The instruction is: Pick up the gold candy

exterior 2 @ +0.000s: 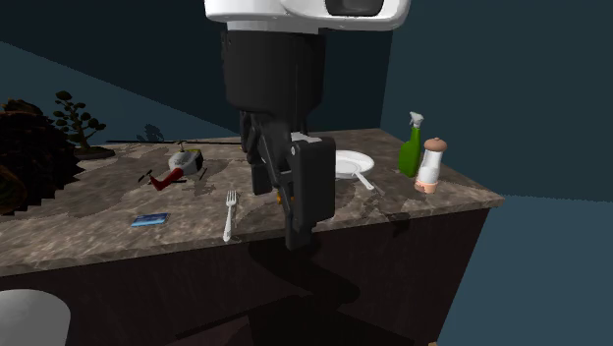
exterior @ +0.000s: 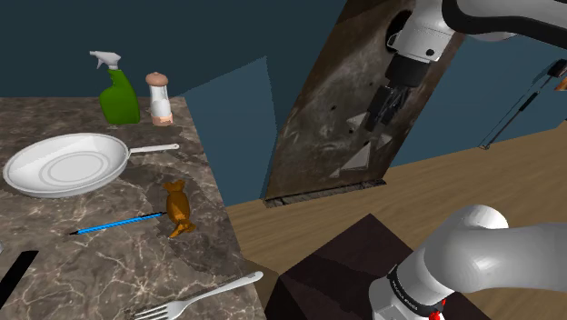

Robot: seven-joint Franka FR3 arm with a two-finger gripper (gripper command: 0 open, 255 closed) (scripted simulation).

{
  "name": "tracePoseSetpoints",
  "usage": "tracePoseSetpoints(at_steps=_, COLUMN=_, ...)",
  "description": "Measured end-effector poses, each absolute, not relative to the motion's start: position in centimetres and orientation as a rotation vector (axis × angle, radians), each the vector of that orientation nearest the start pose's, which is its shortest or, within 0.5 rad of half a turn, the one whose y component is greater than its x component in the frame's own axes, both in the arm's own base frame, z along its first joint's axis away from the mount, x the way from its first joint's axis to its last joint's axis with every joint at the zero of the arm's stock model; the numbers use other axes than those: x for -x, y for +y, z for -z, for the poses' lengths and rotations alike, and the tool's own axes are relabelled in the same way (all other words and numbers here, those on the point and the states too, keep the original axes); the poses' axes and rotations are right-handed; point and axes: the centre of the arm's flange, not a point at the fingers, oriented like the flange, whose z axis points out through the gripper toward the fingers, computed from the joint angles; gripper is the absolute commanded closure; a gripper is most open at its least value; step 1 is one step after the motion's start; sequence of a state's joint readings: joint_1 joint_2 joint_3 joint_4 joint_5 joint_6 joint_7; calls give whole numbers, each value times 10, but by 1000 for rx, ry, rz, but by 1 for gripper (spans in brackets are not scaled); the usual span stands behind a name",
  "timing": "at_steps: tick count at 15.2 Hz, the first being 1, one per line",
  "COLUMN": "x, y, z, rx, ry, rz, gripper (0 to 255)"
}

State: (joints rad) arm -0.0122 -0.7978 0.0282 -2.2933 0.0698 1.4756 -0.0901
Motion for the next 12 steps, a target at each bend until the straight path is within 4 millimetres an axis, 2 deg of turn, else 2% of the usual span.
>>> tracePoseSetpoints(at_steps=1, x=-294, y=16, z=-615, rx=3087, ry=-160, rz=-28, gripper=0)
tracePoseSetpoints(at_steps=3, x=-299, y=29, z=-606, rx=3090, ry=-157, rz=-28, gripper=0)
tracePoseSetpoints(at_steps=12, x=-337, y=129, z=-559, rx=3108, ry=-139, rz=-25, gripper=0)
